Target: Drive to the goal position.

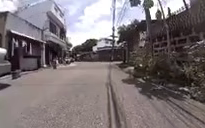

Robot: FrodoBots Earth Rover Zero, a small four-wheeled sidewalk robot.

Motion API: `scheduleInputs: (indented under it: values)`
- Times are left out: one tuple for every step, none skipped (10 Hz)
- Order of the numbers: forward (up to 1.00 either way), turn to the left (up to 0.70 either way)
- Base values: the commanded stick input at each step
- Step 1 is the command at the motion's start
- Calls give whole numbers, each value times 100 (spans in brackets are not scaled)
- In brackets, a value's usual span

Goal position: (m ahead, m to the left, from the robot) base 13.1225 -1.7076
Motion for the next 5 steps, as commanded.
scheduleInputs:
  values:
    - [70, 0]
    - [70, 0]
    - [70, 0]
    - [70, 0]
    - [70, 0]
